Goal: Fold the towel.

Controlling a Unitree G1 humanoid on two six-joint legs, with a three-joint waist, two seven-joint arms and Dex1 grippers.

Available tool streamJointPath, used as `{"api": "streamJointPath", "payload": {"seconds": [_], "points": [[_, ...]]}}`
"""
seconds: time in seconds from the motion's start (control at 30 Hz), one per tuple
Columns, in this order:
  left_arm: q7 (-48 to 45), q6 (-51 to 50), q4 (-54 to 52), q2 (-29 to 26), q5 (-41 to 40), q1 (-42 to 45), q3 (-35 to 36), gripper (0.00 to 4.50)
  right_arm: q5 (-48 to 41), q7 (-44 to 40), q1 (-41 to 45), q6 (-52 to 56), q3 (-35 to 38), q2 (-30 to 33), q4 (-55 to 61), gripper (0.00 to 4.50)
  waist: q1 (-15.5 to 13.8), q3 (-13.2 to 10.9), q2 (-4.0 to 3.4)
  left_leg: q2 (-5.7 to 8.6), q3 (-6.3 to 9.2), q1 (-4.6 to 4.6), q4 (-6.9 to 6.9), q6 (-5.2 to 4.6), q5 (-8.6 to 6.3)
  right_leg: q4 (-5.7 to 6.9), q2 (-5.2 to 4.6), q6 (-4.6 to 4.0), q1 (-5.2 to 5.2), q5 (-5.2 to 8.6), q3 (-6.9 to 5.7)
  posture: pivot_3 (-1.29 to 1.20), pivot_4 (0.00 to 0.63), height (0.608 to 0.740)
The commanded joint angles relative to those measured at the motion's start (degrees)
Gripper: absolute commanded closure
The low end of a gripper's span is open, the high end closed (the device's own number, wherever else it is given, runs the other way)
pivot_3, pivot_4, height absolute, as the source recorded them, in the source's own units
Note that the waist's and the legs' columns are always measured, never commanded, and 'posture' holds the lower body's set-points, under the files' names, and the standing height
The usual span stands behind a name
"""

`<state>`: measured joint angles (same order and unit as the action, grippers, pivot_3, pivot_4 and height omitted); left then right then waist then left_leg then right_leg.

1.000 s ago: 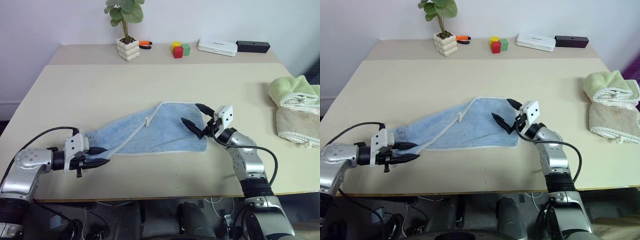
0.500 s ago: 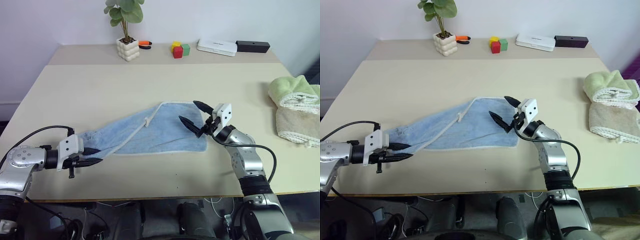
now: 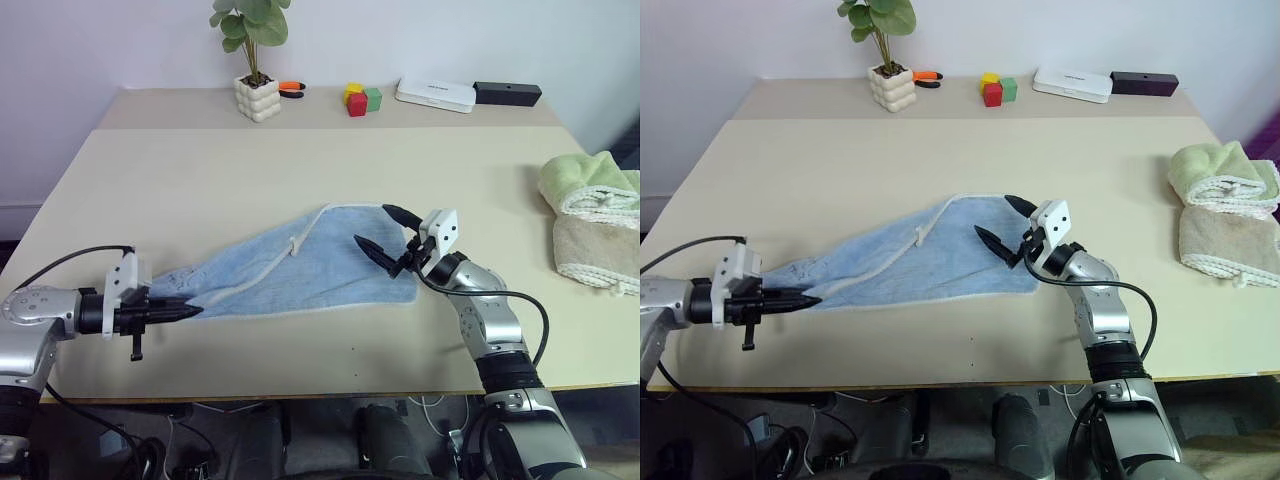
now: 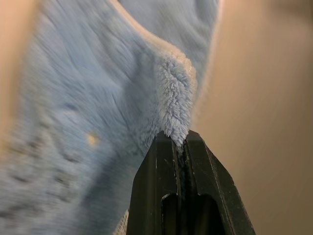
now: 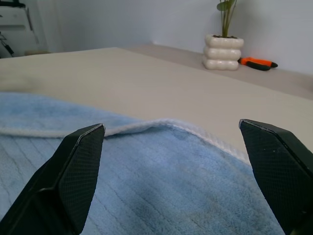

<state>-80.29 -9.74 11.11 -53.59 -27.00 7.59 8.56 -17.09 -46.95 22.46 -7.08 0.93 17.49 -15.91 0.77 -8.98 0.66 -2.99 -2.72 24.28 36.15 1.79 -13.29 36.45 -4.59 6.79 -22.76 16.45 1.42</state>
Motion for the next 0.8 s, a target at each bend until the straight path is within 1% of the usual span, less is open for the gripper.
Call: {"api": "streamJointPath", "payload": {"seconds": [0.03,0.13,0.23,0.27,0.33,0.4,0.43,0.57,0.73,0.8], "points": [[2.4,-0.3,0.7,0.6,-0.3,1.1,2.5,4.44,-0.3,0.2,0.2,-1.2,0.5,-0.3,0.8,0.00,0.0,0.0,0.00,0.00,0.00,0.00,0.00,0.00,0.00,0.00,0.00,0.00,-0.01,0.00,0.00,0.00,0.150,0.740],[4.5,0.6,2.4,1.3,0.7,3.1,2.6,4.44,0.2,0.2,0.2,-1.3,0.5,0.2,0.9,0.00,-0.1,0.0,0.00,0.00,0.01,0.00,0.02,0.00,0.00,0.03,0.00,0.00,-0.01,0.00,0.00,0.00,0.150,0.740],[8.3,6.3,4.9,3.1,3.9,5.6,2.5,4.44,1.1,0.3,1.6,-2.1,1.8,2.6,-0.5,0.00,-0.3,0.0,0.00,0.02,0.01,0.01,0.03,0.00,0.00,0.02,-0.01,0.00,0.00,0.00,0.00,0.00,0.150,0.740],[9.5,7.9,5.6,3.9,4.5,6.5,2.7,4.44,1.5,0.4,2.8,-1.7,2.4,3.9,-2.1,0.00,-0.3,0.0,0.00,0.02,0.01,0.01,0.03,0.00,0.00,0.02,-0.01,0.00,0.00,0.00,0.00,0.00,0.150,0.740],[9.6,8.5,5.5,5.2,3.6,6.6,3.3,4.44,5.0,4.1,6.8,0.9,2.3,6.6,-8.3,0.00,-0.1,0.0,0.00,0.03,0.00,0.01,0.06,0.01,0.01,0.02,-0.01,0.00,0.01,0.00,0.00,0.00,0.150,0.740],[9.5,9.1,4.6,5.9,3.1,6.0,3.6,4.44,7.2,6.5,9.7,2.0,1.6,7.8,-12.8,0.00,0.1,0.0,0.00,0.03,-0.03,0.01,0.05,0.01,0.01,0.02,-0.02,0.00,-0.01,0.00,0.02,0.00,0.150,0.740],[9.4,9.1,4.0,6.2,2.7,5.4,3.9,4.44,7.3,6.6,11.3,2.9,1.5,7.8,-15.1,0.00,0.1,0.0,0.00,0.01,-0.02,0.01,0.03,0.01,0.01,0.03,-0.01,0.00,-0.03,0.00,0.01,0.00,0.150,0.740],[10.2,9.4,0.2,7.8,0.9,1.6,6.1,4.44,9.5,12.0,21.6,5.4,1.6,5.1,-30.7,0.00,0.7,0.0,0.00,-0.04,-0.09,0.01,-0.05,0.00,0.00,0.15,0.02,0.00,-0.21,0.00,0.01,0.00,0.150,0.740],[12.0,9.1,-3.6,8.3,0.2,-1.8,7.9,4.44,9.7,11.6,27.5,4.8,2.3,3.3,-39.8,0.00,0.5,0.0,-0.01,-0.04,-0.15,0.08,-0.01,0.01,0.01,0.37,-0.03,0.00,-0.34,0.00,0.01,0.00,0.150,0.740],[12.8,8.2,-5.8,8.6,-0.8,-3.8,9.0,4.44,8.4,10.5,29.3,5.9,3.5,2.6,-42.1,0.00,0.3,0.0,-0.01,-0.03,-0.19,0.09,0.02,0.01,0.01,0.47,-0.07,0.00,-0.34,0.00,0.01,0.00,0.150,0.740]]}}
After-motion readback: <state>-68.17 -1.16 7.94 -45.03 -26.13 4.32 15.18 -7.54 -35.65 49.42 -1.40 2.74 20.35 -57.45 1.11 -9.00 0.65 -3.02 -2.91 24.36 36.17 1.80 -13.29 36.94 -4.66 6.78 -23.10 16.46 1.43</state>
